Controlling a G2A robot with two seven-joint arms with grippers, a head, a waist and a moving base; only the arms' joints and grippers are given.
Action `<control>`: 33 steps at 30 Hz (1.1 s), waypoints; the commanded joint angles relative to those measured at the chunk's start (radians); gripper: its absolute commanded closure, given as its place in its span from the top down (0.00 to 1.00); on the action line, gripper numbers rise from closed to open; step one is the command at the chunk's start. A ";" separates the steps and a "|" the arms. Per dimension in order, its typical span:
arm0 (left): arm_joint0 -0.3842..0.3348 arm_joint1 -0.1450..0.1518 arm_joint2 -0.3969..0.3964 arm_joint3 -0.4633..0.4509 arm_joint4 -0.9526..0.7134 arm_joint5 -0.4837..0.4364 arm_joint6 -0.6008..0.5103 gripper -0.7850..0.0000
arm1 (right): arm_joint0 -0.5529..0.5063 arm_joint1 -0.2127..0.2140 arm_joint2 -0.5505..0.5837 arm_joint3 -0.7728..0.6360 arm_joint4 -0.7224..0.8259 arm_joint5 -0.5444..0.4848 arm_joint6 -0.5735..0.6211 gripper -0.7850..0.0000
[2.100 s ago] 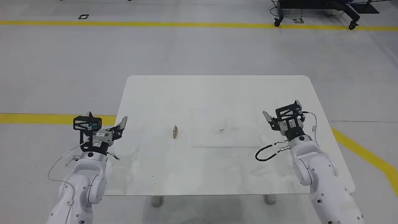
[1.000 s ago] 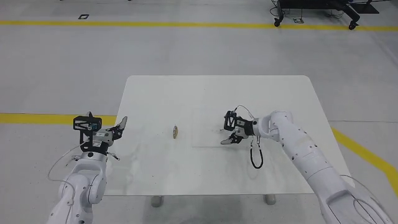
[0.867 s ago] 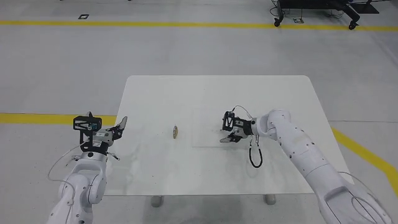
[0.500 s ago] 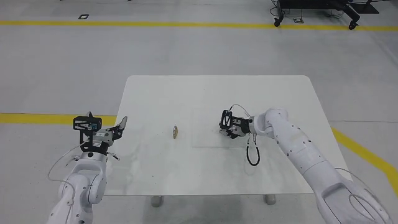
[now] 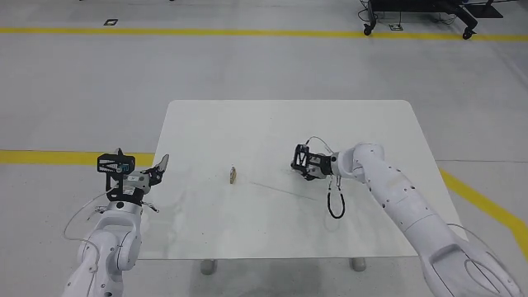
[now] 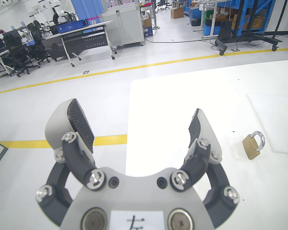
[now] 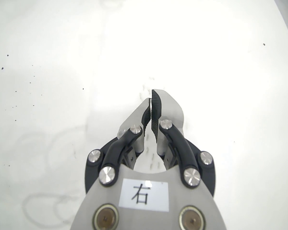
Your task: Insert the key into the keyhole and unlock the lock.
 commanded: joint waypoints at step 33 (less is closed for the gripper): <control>0.001 -0.002 -0.008 0.007 -0.055 -0.017 0.003 1.00 | -0.484 0.165 0.428 -0.513 0.136 -0.068 -0.331 0.00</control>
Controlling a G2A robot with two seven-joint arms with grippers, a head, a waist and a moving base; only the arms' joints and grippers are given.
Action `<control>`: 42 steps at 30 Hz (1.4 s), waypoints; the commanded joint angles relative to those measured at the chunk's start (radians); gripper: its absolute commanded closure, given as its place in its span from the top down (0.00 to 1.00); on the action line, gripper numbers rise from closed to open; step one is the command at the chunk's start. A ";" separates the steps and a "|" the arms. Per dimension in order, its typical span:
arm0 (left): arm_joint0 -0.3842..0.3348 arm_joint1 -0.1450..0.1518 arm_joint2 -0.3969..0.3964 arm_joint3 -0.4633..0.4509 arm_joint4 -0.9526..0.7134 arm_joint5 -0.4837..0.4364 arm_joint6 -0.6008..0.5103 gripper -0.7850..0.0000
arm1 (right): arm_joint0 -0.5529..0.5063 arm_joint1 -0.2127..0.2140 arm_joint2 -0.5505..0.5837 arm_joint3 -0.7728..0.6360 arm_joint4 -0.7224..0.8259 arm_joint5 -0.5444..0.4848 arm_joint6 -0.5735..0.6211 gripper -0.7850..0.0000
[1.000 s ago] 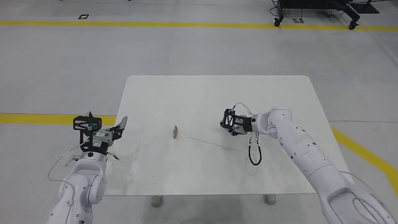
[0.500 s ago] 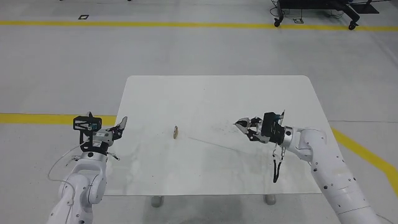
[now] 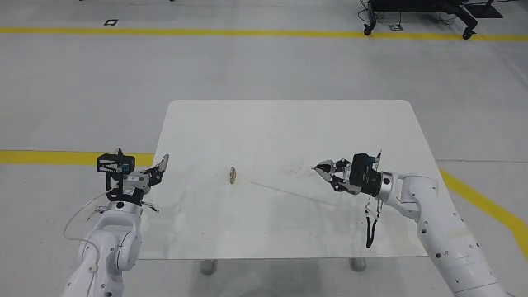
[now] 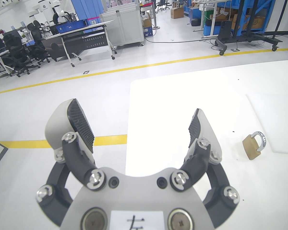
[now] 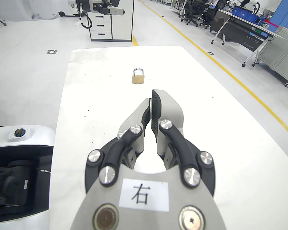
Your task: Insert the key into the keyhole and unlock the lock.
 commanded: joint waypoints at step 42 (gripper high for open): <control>-0.659 0.034 0.454 0.472 -1.836 -0.672 -1.144 1.00 | 0.055 -0.021 -0.113 0.067 0.213 0.000 0.137 0.00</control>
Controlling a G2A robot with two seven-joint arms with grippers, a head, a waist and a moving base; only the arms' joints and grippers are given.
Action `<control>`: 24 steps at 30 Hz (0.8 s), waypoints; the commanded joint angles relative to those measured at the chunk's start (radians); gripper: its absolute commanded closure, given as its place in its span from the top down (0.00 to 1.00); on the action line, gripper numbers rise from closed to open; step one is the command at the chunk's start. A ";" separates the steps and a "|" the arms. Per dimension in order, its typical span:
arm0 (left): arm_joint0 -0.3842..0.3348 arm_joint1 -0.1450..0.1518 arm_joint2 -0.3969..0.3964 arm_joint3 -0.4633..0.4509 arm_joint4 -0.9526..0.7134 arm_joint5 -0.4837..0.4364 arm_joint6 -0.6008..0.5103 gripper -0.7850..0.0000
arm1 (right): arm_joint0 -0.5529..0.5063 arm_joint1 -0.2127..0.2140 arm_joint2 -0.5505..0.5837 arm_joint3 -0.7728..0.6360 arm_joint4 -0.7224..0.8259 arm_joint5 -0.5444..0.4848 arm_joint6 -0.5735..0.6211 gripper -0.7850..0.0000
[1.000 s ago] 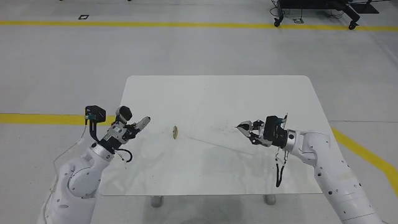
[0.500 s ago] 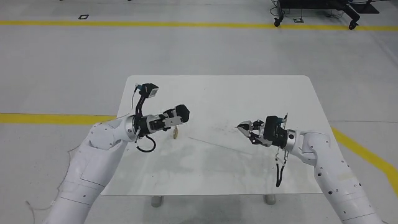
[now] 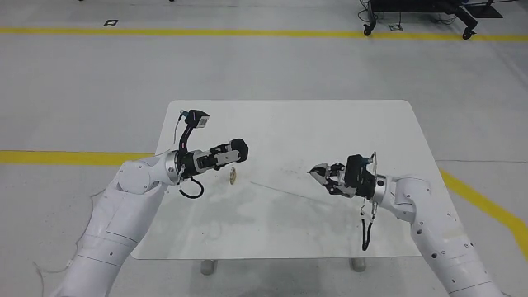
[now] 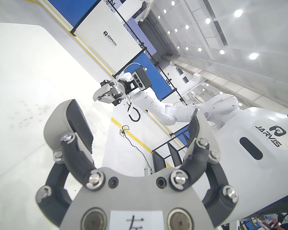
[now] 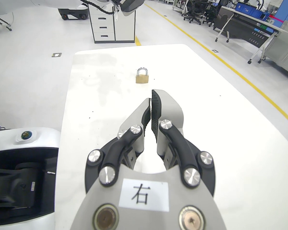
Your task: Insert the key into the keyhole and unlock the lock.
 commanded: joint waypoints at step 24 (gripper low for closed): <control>0.000 0.000 0.000 0.000 0.000 0.000 0.000 1.00 | 0.389 -0.047 -0.421 0.246 1.977 0.098 1.080 0.00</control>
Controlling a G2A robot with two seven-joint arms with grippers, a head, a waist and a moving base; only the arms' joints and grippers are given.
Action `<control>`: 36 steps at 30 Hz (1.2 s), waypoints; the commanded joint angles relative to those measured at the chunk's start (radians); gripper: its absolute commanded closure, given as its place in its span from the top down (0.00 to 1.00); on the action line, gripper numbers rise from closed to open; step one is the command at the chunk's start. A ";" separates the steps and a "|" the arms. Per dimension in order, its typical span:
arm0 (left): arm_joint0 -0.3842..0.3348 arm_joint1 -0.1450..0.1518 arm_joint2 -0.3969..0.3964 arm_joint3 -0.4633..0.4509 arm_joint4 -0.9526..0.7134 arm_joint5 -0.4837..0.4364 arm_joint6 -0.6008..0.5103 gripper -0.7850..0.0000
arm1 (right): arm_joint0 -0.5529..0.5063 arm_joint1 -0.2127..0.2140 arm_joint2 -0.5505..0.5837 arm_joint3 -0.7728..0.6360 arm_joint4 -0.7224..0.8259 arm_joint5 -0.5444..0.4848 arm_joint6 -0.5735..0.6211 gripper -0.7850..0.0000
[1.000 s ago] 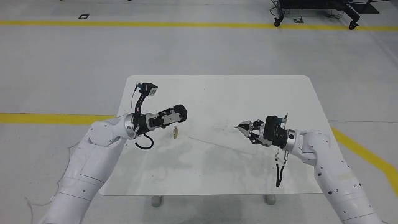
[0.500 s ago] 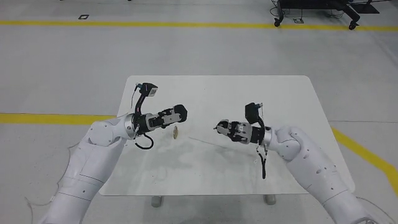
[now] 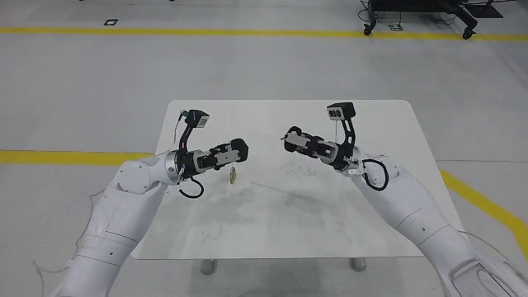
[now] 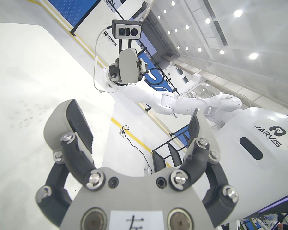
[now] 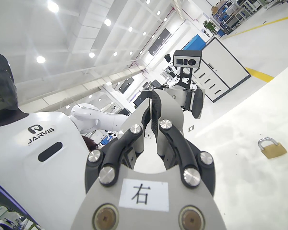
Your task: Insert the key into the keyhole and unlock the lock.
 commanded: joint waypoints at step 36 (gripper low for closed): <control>-0.028 -0.025 0.099 0.011 0.079 0.090 0.083 0.32 | -0.027 -0.047 -0.036 0.002 -0.140 0.184 -0.021 0.00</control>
